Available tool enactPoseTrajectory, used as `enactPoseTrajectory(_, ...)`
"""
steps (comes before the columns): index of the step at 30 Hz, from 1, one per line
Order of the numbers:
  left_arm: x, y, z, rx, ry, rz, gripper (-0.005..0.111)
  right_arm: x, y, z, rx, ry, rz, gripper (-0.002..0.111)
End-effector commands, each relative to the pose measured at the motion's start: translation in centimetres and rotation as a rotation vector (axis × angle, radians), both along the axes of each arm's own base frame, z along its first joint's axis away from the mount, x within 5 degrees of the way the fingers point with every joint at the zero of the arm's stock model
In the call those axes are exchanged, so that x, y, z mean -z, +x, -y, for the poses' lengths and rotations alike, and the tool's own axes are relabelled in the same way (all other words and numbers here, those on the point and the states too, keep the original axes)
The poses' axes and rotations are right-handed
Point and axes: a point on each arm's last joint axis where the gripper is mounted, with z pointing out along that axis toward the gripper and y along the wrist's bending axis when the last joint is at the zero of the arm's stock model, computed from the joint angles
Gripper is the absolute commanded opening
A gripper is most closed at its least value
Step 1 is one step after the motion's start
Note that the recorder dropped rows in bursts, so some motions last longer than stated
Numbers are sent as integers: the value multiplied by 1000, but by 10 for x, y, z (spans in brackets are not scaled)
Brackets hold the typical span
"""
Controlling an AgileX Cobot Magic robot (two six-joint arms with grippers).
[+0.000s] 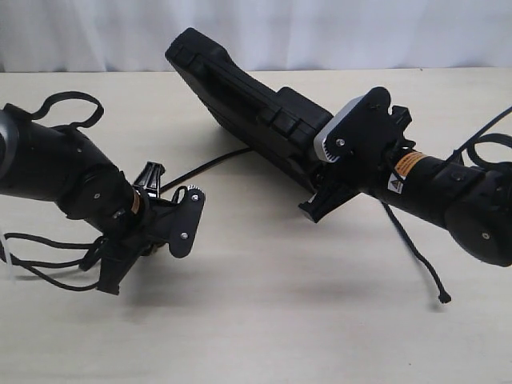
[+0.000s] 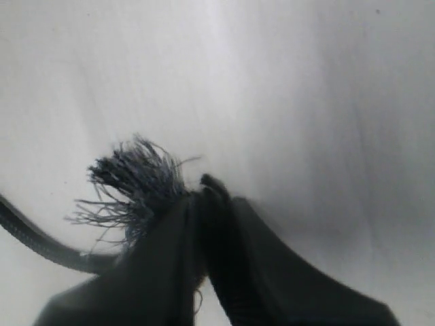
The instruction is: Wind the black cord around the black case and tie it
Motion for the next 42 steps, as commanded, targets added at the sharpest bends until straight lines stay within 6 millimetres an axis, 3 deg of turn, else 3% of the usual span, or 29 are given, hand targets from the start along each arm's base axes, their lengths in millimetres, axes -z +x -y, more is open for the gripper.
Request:
enactPoseTrajectory(1,13,-6,1,-71,-19,-58,21,9,-3,5,48,-10,-89,4)
enactPoseTrajectory(7,11,-2,4,-217,-100,-15,59,9,-3,5,48,-11,-91,4)
enactPoseTrajectory(9,11,-2,4,-258,-112,-18,65,9,-3,5,48,-12,-92,4)
enactPoseTrajectory(15,5,4,6,-392,-152,-19,64,9,-3,5,52,-6,-96,4)
enactPoseTrajectory(21,-38,22,12,-574,-222,20,64,9,-3,5,52,-6,-96,4)
enactPoseTrajectory(23,-55,27,14,-711,-285,29,64,9,-3,5,52,-6,-96,4)
enactPoseTrajectory(27,-73,29,15,-1177,-435,-16,64,9,-3,5,52,-6,-96,4)
enactPoseTrajectory(29,-70,23,11,-1462,-440,-64,64,9,-3,5,52,-6,-96,4)
enactPoseTrajectory(30,-67,21,10,-1493,-404,-78,64,9,-3,5,52,-6,-96,4)
enactPoseTrajectory(39,-36,14,7,-1600,-223,-156,63,9,-3,5,58,5,-102,4)
enactPoseTrajectory(42,-37,15,8,-1592,-229,-153,47,9,-3,5,57,8,-98,4)
